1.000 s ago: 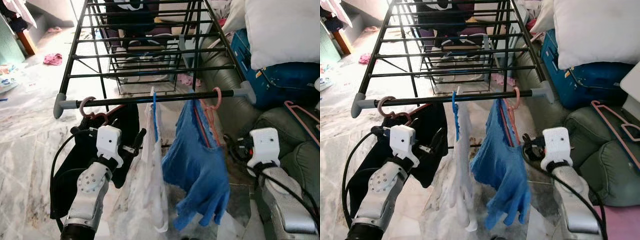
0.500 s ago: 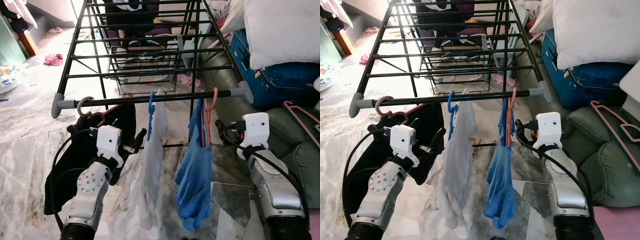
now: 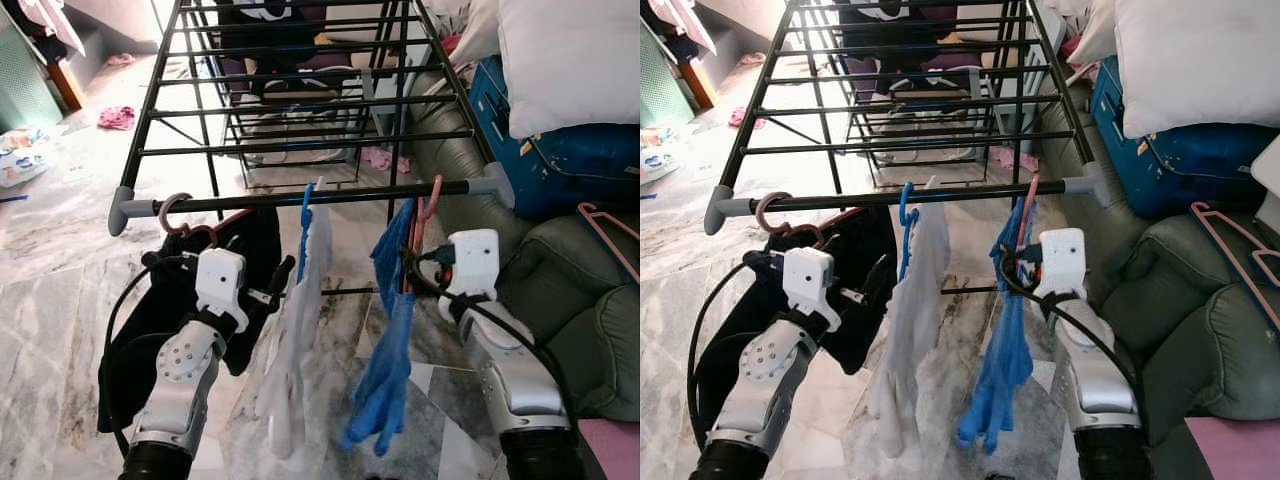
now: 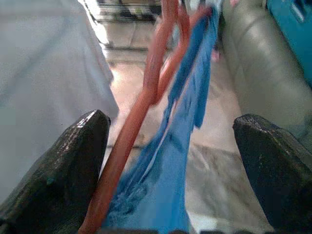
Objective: Hang hanger
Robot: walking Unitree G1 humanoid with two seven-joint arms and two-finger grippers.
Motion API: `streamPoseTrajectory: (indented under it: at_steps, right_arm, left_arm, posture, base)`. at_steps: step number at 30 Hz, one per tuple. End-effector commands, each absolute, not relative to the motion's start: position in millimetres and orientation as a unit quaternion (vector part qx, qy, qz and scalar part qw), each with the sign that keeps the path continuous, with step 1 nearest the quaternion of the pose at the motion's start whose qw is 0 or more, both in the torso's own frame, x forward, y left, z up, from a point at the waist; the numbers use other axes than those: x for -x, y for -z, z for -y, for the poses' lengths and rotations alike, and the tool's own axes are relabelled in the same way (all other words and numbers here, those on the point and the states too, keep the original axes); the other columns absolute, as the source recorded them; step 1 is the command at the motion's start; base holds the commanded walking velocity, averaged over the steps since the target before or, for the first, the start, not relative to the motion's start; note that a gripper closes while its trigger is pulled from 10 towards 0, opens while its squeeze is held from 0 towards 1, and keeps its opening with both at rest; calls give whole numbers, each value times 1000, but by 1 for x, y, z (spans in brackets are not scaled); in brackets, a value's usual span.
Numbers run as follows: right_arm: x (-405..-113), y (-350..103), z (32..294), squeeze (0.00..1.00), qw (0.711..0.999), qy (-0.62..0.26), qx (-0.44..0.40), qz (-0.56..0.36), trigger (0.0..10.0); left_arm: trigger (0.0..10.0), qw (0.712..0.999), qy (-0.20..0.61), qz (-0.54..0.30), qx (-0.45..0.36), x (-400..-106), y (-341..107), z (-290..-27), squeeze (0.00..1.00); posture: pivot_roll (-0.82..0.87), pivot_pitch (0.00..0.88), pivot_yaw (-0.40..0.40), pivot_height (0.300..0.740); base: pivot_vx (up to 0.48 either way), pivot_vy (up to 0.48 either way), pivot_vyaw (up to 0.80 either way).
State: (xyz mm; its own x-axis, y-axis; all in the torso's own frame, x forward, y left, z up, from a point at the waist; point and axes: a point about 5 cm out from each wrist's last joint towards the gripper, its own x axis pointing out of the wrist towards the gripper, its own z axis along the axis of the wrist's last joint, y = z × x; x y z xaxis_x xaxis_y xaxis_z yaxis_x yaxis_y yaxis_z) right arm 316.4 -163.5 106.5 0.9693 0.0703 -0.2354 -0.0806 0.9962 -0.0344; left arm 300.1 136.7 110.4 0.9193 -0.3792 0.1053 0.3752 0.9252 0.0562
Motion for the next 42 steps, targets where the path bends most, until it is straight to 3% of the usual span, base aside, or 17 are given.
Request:
streamPoseTrajectory:
  at_steps: [1,12,23,33,38,42]
  right_arm:
    - [-315,-98,169,0,989,-23,16,-143,10000]
    - [-312,-102,196,0,990,24,45,-134,10000]
    - [-323,-112,195,0,988,-55,54,-133,10000]
    - [-330,-120,209,0,989,-52,60,-125,10000]
    - [-329,-109,200,0,975,-143,52,-163,10000]
    - [-330,-109,203,0,974,-148,53,-166,9922]
  left_arm:
    - [10000,978,200,49,-24,-300,-108,-137,0]
    - [10000,977,206,44,-27,-300,-105,-136,0]
    - [10000,976,214,37,-33,-303,-103,-135,0]
    - [10000,977,207,36,-38,-302,-102,-139,0]
    - [10000,977,207,34,-43,-301,-102,-141,0]
    - [10000,977,207,33,-44,-301,-102,-141,0]
  posture:
    - [-36,121,46,740]
    - [-45,127,55,740]
    - [-47,122,63,740]
    - [-29,121,61,740]
    - [-24,127,66,740]
    - [-24,127,65,740]
  base:
    - [0,0,0]
    - [0,0,0]
    - [0,0,0]
    - [0,0,0]
    - [0,0,0]
    - [0,0,0]
